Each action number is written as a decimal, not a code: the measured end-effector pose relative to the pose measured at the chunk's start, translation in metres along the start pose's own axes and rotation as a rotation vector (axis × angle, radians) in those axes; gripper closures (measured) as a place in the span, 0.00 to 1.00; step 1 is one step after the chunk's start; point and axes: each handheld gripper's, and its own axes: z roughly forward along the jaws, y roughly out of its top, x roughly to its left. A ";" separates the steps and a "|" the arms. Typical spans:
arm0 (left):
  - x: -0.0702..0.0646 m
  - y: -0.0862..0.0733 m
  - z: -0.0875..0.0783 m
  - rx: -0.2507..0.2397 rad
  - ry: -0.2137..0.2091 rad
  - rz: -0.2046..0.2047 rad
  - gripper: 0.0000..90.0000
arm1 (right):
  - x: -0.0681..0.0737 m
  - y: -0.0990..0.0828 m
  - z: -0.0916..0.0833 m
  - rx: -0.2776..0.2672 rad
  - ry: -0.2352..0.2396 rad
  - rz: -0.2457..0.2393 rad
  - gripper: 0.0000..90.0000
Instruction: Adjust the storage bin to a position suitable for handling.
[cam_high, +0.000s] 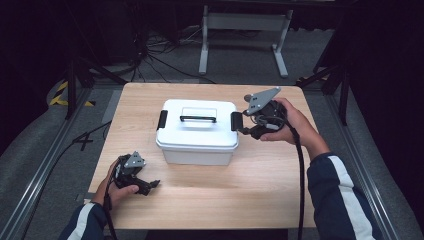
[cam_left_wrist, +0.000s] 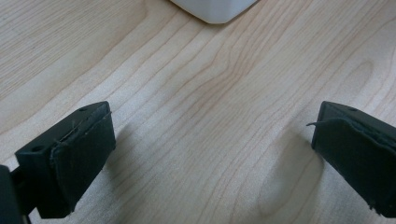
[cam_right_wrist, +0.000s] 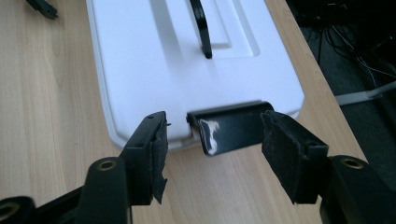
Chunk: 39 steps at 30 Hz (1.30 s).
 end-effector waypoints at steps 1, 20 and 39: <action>0.000 0.000 0.000 -0.005 0.000 -0.001 0.00 | 0.000 0.004 0.003 0.003 0.007 -0.010 0.46; -0.001 -0.001 0.000 -0.003 0.002 -0.014 0.00 | -0.001 0.046 0.036 0.035 0.055 -0.107 0.51; -0.004 -0.003 -0.002 -0.003 0.045 -0.054 0.00 | -0.002 0.088 0.072 0.117 0.107 -0.207 0.65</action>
